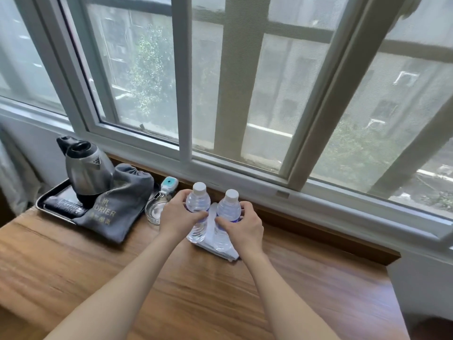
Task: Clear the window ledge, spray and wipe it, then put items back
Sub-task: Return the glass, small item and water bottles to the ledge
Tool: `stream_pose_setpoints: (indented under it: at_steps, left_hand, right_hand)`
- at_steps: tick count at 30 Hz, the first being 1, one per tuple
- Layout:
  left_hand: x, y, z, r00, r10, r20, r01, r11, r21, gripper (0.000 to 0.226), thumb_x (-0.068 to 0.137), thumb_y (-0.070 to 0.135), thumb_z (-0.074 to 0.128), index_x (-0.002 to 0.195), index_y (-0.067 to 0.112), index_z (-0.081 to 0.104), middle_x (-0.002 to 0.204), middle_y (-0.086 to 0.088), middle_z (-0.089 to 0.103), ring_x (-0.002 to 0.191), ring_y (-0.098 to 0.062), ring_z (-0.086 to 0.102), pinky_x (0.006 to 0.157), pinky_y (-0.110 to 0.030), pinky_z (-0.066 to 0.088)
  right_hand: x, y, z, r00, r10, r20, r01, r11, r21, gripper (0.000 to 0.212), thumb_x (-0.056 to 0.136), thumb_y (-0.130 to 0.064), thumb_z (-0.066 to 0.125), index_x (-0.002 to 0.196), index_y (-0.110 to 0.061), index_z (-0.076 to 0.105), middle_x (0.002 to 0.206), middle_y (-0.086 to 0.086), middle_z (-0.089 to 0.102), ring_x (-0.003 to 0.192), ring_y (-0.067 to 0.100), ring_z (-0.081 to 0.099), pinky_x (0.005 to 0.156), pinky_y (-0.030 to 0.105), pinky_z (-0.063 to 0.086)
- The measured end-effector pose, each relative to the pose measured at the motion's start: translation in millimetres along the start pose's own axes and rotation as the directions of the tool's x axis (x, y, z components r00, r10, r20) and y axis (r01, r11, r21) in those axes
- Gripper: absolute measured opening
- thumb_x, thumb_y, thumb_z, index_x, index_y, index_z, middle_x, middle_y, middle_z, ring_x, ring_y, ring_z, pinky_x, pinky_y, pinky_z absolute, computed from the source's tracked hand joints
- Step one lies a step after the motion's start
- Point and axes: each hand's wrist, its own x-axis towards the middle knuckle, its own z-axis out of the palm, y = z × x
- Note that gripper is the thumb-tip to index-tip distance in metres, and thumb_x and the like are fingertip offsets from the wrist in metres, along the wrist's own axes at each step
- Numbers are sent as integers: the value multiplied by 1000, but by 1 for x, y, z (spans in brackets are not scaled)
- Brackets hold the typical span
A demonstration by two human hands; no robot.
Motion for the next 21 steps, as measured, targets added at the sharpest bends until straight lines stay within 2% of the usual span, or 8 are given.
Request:
stream_pose_setpoints:
  at_steps: [3,5,10,14,21]
  left_hand:
    - [22,-3,-5,1000,5,-4,-5,1000,16,55,62,24,89,105,35,57,92,18,66,90,-9,64,87,-39,52]
    - [35,-5,-7,1000,0,-11,0,1000,27,55,62,23,89,104,36,56,90,17,65,90,-10,64,86,-37,52]
    - [69,-17,-15,998,-26,-52,28,999,42,60,57,30,91,110,35,61,92,12,71,88,-9,67,83,-40,55]
    - [94,-22,-23,999,-12,-51,15,998,54,61,58,29,91,111,31,61,93,11,70,88,-8,67,81,-34,54]
    - [137,-33,-31,1000,10,9,-10,1000,4,66,57,34,90,116,27,62,102,9,70,94,-10,64,85,-35,52]
  right_hand:
    - [17,-10,12,999,-23,27,22,999,34,46,66,-41,87,97,-32,55,85,-21,62,83,1,59,70,20,43]
    - [30,-15,21,998,-44,41,43,999,34,46,67,-39,87,99,-30,55,87,-20,62,81,-1,58,67,16,41]
    - [61,-31,48,997,-60,50,58,998,35,47,65,-44,86,100,-32,56,91,-17,65,88,8,62,81,32,51]
    - [78,-39,69,997,-52,49,51,998,29,48,65,-44,86,100,-29,56,93,-15,66,89,10,62,81,34,50]
    - [93,-52,101,1000,9,10,-9,1000,21,49,65,-47,87,100,-30,57,94,-14,66,89,11,62,80,34,50]
